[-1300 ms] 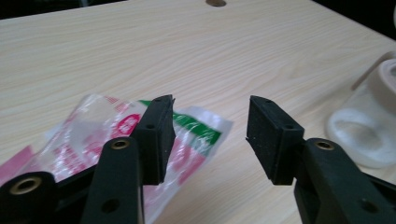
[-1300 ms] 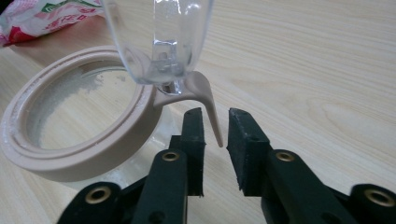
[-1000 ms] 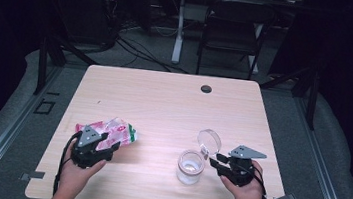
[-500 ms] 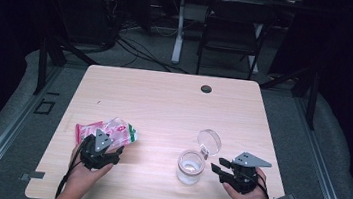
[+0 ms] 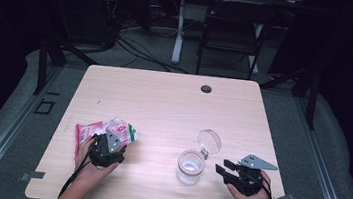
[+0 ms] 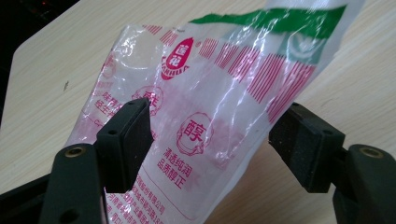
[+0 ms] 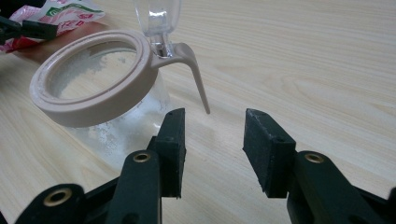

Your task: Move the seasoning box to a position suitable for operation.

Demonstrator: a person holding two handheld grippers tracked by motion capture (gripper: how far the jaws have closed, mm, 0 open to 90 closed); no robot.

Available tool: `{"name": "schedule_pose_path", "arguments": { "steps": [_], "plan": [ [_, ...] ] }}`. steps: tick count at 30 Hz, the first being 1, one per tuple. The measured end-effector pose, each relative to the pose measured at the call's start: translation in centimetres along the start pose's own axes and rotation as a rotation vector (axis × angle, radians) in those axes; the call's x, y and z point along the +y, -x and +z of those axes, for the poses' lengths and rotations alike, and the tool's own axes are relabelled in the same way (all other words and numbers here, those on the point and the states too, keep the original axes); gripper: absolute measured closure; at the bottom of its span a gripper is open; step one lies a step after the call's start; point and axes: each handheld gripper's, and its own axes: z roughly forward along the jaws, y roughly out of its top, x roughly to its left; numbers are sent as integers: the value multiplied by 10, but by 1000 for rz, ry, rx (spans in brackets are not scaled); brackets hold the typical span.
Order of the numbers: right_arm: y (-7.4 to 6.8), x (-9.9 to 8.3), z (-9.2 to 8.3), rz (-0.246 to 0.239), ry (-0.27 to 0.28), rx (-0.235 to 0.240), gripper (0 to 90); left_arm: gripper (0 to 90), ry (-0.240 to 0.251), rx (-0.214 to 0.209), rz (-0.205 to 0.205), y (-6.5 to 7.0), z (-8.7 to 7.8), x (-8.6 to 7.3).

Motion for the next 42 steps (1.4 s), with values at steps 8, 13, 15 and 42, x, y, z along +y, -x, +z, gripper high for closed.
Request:
{"name": "schedule_pose_path", "arguments": {
  "steps": [8,13,15,42],
  "plan": [
    [1,0,0,5,1,2,586,322,-39,69,28,1,13,-5],
    [1,-1,1,5,0,3,585,352,-41,104,45,3,17,-6],
    [1,-1,1,6,1,3,585,363,-48,113,54,5,19,-6],
    [1,-1,2,4,-2,1,581,825,-33,63,-49,-11,17,-7]
  ]
}}
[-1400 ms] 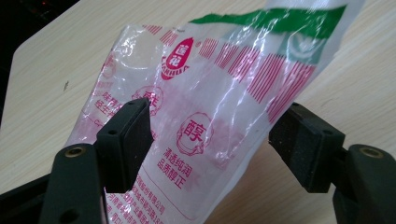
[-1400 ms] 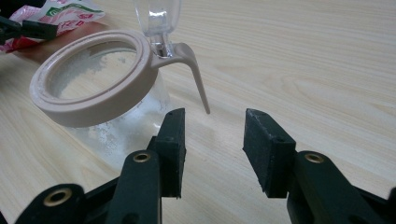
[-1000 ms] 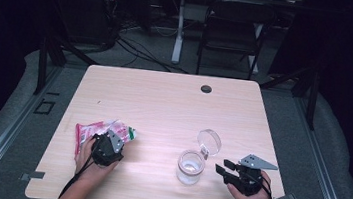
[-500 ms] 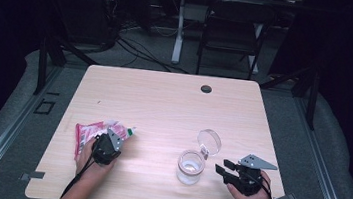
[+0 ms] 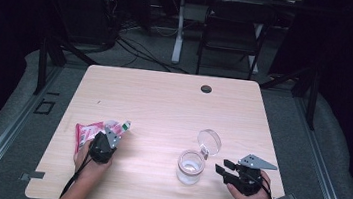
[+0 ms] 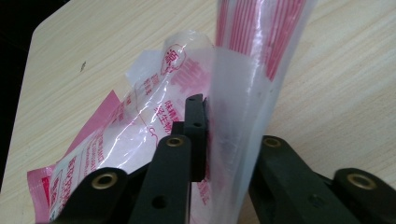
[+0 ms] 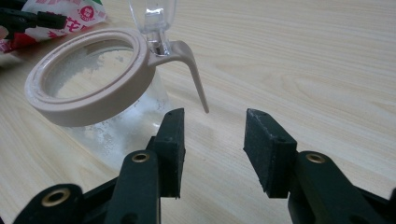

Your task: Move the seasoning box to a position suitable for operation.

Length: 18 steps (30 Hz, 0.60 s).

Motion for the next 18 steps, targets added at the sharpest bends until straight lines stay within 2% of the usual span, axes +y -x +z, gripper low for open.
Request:
{"name": "schedule_pose_path", "arguments": {
  "steps": [4,13,18],
  "plan": [
    [0,0,0,0,0,0,581,864,15,-10,-28,-5,-2,0],
    [0,0,1,-2,-1,-3,581,887,38,-33,-81,-17,-8,0],
    [0,0,1,-1,2,-1,581,895,65,-43,-127,-29,-19,0]
  ]
}}
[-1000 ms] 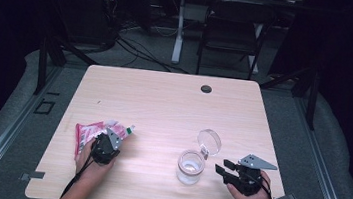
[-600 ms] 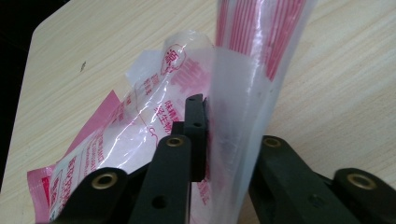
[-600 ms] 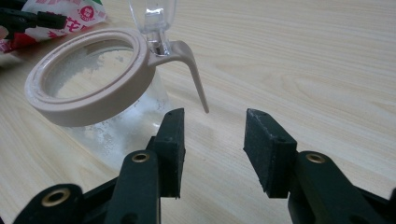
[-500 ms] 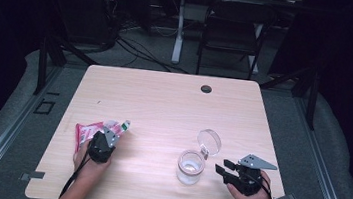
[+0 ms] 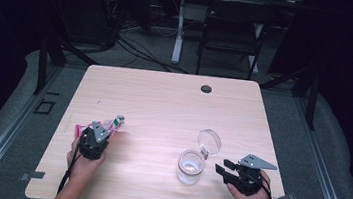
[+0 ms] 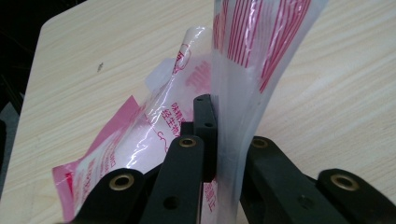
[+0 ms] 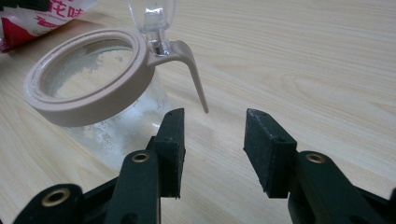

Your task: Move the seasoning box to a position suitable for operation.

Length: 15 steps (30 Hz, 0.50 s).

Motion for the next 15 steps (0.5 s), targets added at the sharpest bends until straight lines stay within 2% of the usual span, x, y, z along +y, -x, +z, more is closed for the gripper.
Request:
{"name": "schedule_pose_path", "arguments": {
  "steps": [6,10,15],
  "plan": [
    [1,0,-1,1,3,-2,581,895,39,-13,-61,-17,-19,0],
    [1,0,-1,-1,4,-3,581,896,75,-1,-94,-30,-34,0],
    [0,1,0,0,7,-2,581,899,110,-7,-158,-48,-47,0]
  ]
}}
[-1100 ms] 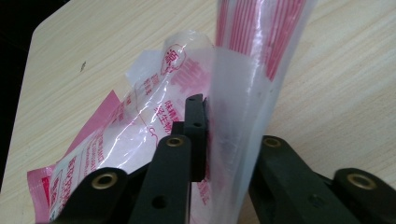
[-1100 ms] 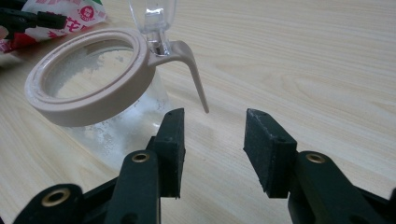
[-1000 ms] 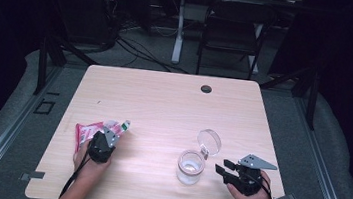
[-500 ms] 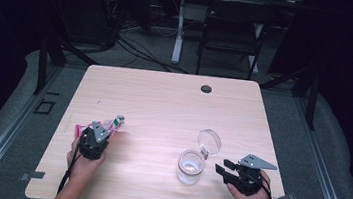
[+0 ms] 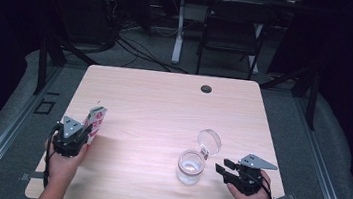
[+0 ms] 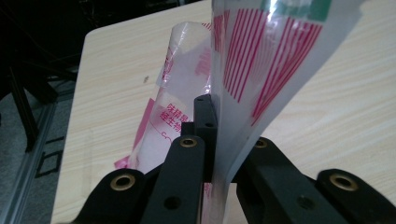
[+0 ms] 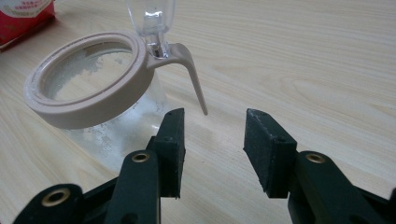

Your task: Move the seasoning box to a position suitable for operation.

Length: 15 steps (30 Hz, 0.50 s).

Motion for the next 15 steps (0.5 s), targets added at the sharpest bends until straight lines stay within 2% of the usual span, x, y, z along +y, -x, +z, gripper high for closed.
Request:
{"name": "schedule_pose_path", "arguments": {
  "steps": [6,13,15],
  "plan": [
    [1,0,0,5,1,-2,581,900,50,17,-42,-21,-21,11],
    [1,0,1,2,2,1,581,900,63,-5,-71,-28,-29,15],
    [1,0,1,3,3,0,582,900,61,-11,-65,-27,-30,16]
  ]
}}
